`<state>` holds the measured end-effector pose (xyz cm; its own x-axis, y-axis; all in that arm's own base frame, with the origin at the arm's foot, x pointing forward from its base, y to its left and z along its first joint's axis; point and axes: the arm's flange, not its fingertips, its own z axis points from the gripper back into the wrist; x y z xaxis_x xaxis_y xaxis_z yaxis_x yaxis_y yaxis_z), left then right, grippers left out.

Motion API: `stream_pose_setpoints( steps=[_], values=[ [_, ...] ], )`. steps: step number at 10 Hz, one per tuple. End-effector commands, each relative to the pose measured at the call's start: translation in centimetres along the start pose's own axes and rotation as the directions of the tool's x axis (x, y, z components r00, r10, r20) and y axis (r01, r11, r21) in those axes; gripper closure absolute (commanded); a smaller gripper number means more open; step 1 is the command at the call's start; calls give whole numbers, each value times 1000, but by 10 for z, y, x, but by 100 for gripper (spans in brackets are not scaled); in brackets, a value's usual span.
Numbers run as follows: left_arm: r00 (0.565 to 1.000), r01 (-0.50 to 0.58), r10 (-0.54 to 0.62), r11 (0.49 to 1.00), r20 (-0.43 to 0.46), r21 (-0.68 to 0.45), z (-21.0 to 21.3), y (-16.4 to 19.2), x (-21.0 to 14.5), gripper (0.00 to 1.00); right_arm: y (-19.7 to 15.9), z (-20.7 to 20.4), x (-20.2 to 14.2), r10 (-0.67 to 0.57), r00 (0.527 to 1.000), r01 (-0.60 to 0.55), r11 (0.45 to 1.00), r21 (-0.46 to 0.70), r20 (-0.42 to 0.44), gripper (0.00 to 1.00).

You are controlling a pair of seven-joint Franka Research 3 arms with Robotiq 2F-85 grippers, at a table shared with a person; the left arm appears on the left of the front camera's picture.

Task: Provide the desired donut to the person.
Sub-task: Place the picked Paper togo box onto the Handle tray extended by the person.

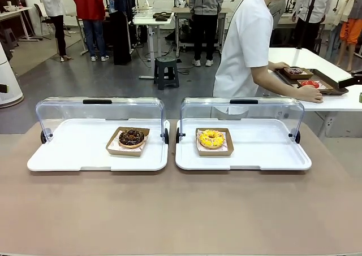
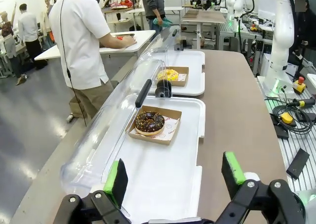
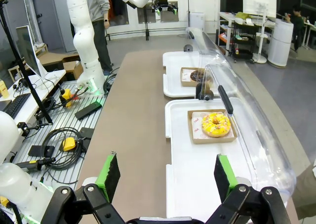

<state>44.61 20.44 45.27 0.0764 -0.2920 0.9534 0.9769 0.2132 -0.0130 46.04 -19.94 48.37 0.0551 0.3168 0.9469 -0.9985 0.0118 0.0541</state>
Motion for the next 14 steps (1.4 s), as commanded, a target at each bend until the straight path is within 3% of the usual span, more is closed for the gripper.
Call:
stream_pose_setpoints(
  steps=[1, 14],
  values=[
    [1000, -6, 6, 1000, 0, 1, 1, 0, 2, 0, 0, -1, 1, 1, 1000, -1, 1000, 1, 0, 0],
    [1000, -6, 6, 1000, 0, 1, 1, 0, 2, 0, 0, -1, 1, 1, 1000, -1, 1000, 1, 0, 0]
  ],
)
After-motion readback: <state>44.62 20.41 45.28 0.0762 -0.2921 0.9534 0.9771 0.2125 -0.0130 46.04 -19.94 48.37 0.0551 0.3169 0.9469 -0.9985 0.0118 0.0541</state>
